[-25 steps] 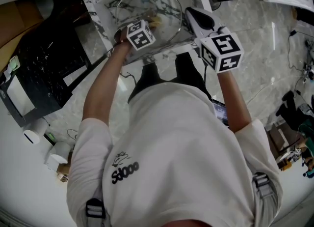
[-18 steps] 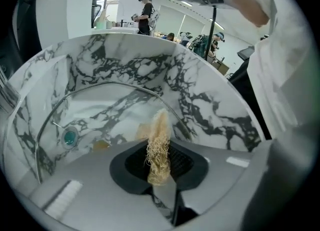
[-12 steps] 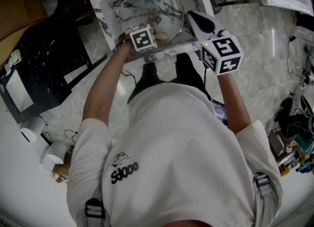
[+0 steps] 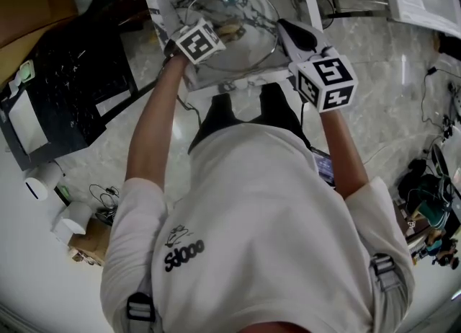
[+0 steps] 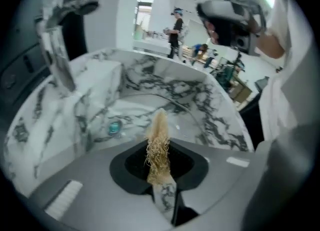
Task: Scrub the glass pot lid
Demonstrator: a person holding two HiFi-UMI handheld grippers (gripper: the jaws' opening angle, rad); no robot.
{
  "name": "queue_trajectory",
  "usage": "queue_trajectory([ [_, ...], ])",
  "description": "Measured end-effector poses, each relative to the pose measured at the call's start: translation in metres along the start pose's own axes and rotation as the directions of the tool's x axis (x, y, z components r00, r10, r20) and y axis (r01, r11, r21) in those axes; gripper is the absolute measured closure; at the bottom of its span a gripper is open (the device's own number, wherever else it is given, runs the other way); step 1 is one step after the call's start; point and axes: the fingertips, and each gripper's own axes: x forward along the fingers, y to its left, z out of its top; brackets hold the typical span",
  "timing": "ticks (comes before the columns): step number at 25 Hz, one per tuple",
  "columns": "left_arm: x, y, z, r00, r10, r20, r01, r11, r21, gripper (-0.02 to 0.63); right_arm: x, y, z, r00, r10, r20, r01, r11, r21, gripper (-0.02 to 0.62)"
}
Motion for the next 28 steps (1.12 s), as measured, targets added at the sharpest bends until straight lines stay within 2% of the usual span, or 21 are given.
queue_trajectory([
  [1, -0.007, 0.023, 0.006, 0.995, 0.095, 0.039, -0.092, 0.993, -0.067, 0.551, 0.001, 0.0, 0.0, 1.0, 0.002, -0.001, -0.002, 1.0, 0.0, 0.591],
  [3, -0.022, 0.067, 0.014, 0.961, 0.263, 0.083, -0.243, 0.95, -0.196, 0.551, 0.004, 0.001, 0.001, 1.0, 0.004, -0.001, -0.004, 1.0, 0.001, 0.591],
  [5, -0.03, 0.1, 0.013, 0.925, 0.375, 0.067, -0.35, 0.906, -0.239, 0.551, 0.004, -0.001, 0.001, 1.0, 0.003, -0.004, -0.003, 1.0, 0.005, 0.591],
  [7, -0.026, 0.121, 0.008, 0.907, 0.421, 0.022, -0.408, 0.89, -0.202, 0.551, 0.004, -0.005, 0.0, 1.0, -0.003, -0.011, 0.003, 1.0, 0.007, 0.591],
  [13, 0.006, 0.139, -0.004, 0.88, 0.469, -0.077, -0.47, 0.883, 0.001, 0.551, 0.003, -0.018, -0.006, 0.999, -0.025, -0.029, 0.026, 0.999, 0.029, 0.591],
  [16, 0.018, 0.127, -0.007, 0.887, 0.447, -0.115, -0.442, 0.894, 0.071, 0.549, 0.004, -0.021, -0.01, 0.999, -0.025, -0.036, 0.027, 0.999, 0.04, 0.591],
  [18, 0.026, 0.111, -0.009, 0.91, 0.392, -0.132, -0.384, 0.919, 0.086, 0.548, 0.005, -0.021, -0.012, 0.999, -0.022, -0.038, 0.024, 0.999, 0.045, 0.591],
  [22, 0.039, 0.062, -0.019, 0.957, 0.232, -0.175, -0.21, 0.968, 0.135, 0.548, 0.008, -0.017, -0.011, 0.999, -0.012, -0.031, 0.013, 0.999, 0.046, 0.591],
  [25, 0.05, 0.024, -0.033, 0.965, 0.131, -0.225, -0.092, 0.98, 0.178, 0.548, 0.007, -0.015, -0.009, 1.0, -0.007, -0.024, 0.008, 0.999, 0.04, 0.591],
  [28, 0.056, -0.003, -0.044, 0.966, 0.07, -0.249, -0.019, 0.979, 0.202, 0.548, 0.005, -0.014, -0.008, 1.0, -0.008, -0.019, 0.009, 0.999, 0.038, 0.591],
])
